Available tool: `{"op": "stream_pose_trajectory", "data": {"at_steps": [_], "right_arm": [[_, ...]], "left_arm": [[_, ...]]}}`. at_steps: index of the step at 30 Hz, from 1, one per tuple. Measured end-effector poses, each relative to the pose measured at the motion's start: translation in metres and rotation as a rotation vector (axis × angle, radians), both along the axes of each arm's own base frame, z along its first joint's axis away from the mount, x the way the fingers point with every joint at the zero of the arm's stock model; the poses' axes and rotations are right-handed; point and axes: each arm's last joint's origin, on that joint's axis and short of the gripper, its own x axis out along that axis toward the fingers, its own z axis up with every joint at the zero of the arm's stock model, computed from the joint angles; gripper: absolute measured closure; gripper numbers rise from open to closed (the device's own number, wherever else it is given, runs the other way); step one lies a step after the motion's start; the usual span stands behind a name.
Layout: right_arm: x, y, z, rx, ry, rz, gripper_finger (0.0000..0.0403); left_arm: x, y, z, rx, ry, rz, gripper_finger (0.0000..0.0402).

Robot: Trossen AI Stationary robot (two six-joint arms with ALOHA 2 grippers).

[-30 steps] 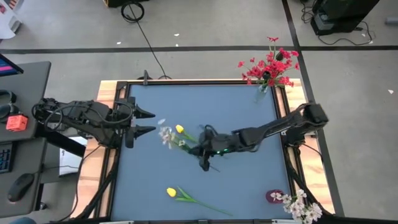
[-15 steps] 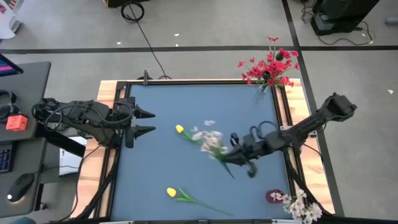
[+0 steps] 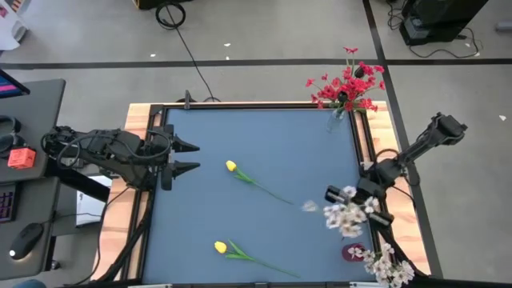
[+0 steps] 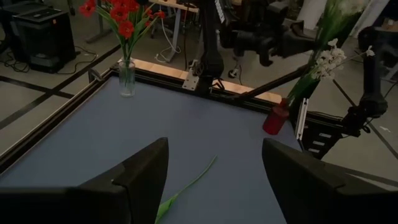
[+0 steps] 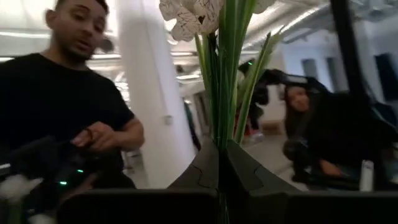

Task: Sort flowers into vase by color
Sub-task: Put the white flowers into the red vase

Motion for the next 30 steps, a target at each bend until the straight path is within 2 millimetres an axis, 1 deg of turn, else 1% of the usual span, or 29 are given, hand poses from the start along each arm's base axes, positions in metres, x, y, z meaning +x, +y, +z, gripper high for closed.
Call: {"op": "stream_pose_trajectory", "data": {"at_steps": [5,9,13,20,30], "right_arm": [[-0.018,-0.005,-0.009,0.002,-0.014,0.077,0.0393],[-0.029,-0.008,-0.019,0.026,0.013,0.121,0.0393],[-0.04,-0.009,-0.021,0.077,-0.032,0.165,0.0393],[-0.047,-0.001,-0.03,0.078,0.003,0.224,0.0393],[-0.051,0.007,-0.034,0.068,0.005,0.207,0.0393]], "left_arm": [[0.0,0.0,0.0,0.0,0.0,0.0,0.0136],[0.0,0.0,0.0,0.0,0.0,0.0,0.0136],[0.0,0.0,0.0,0.0,0.0,0.0,0.0136],[0.0,0.0,0.0,0.0,0.0,0.0,0.0136],[0.0,0.0,0.0,0.0,0.0,0.0,0.0136]]}}
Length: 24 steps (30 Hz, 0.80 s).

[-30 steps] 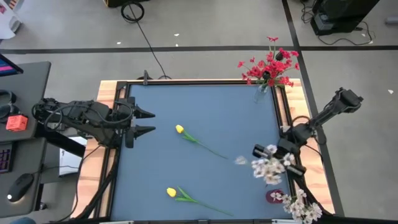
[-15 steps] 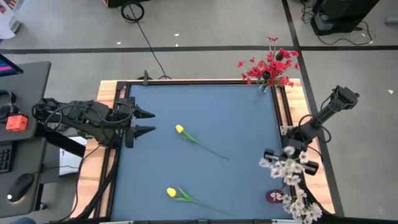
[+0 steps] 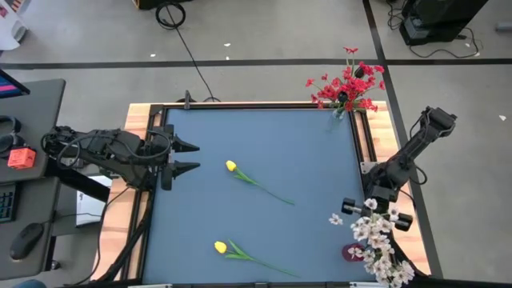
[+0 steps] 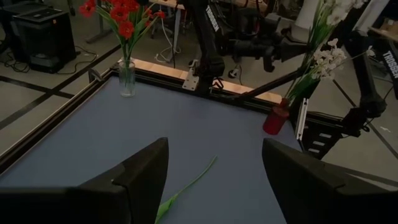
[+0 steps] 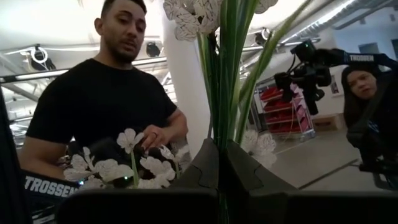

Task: Sort flowers into vase by color
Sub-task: Put the white flowers into the red vase

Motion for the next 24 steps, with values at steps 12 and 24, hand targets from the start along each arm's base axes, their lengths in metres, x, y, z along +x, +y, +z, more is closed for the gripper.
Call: {"op": "stream_pose_trajectory", "data": {"at_steps": [12,24], "right_arm": [[0.004,0.009,-0.009,-0.045,0.02,-0.027,0.0381],[0.004,0.014,-0.013,-0.043,0.099,0.026,0.0342]], "left_arm": [[0.0,0.0,0.0,0.0,0.0,0.0,0.0136],[0.0,0.0,0.0,0.0,0.0,0.0,0.0136]]}}
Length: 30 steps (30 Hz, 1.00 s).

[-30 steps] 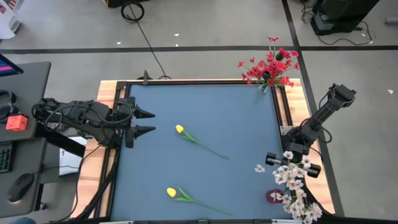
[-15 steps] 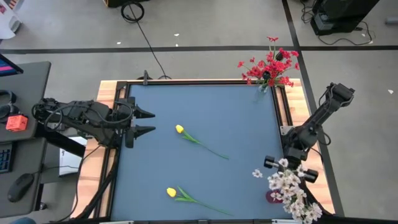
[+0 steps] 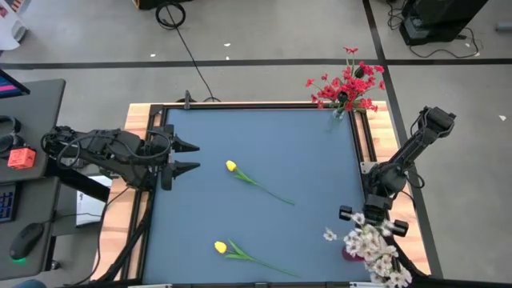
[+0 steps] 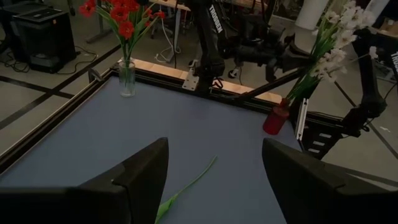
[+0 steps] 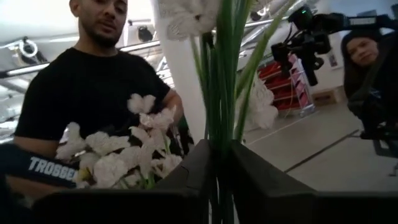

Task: Sort flowers into vase by color
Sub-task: Put the white flowers into the red vase

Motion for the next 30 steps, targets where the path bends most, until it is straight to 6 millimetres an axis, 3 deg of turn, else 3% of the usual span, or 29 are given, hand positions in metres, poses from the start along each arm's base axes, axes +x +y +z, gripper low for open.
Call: {"op": "stream_pose_trajectory", "data": {"at_steps": [9,24,30], "right_arm": [[-0.003,0.005,-0.009,-0.108,-0.011,0.058,0.0292],[-0.008,0.008,-0.01,-0.113,0.019,0.196,0.0206],[-0.009,0.009,-0.013,-0.132,0.082,0.277,0.0194]], "left_arm": [[0.0,0.0,0.0,0.0,0.0,0.0,0.0136],[0.0,0.0,0.0,0.0,0.0,0.0,0.0136],[0.0,0.0,0.0,0.0,0.0,0.0,0.0136]]}}
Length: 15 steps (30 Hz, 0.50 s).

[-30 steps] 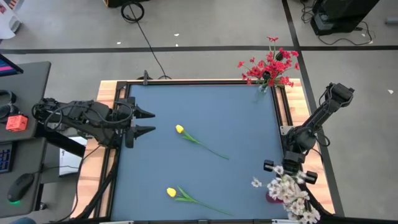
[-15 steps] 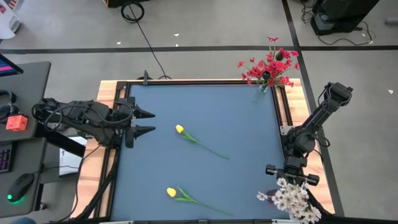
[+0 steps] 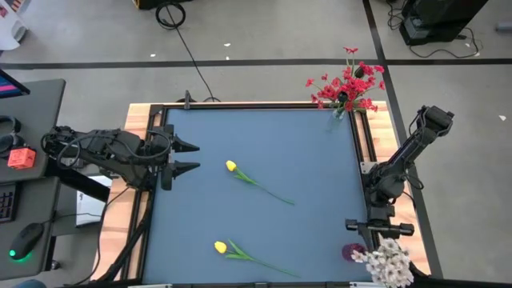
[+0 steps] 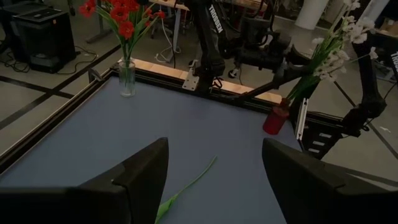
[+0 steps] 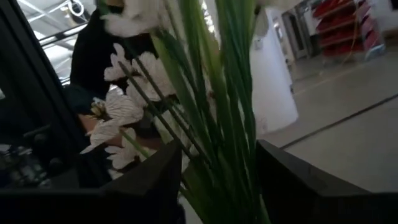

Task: Sort flowers into vase by color
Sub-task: Put the white flowers into the red vase

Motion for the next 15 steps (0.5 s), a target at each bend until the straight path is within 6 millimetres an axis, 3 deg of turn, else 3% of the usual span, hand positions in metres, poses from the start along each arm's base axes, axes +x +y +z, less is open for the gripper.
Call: {"op": "stream_pose_trajectory", "data": {"at_steps": [7,15], "right_arm": [[0.004,-0.003,-0.003,-0.022,0.025,0.013,0.0194],[0.004,-0.013,0.009,0.039,-0.033,-0.012,0.0194]], "left_arm": [[0.0,0.0,0.0,0.0,-0.001,0.0,0.0136],[0.0,0.0,0.0,0.0,0.0,0.0,0.0136]]}}
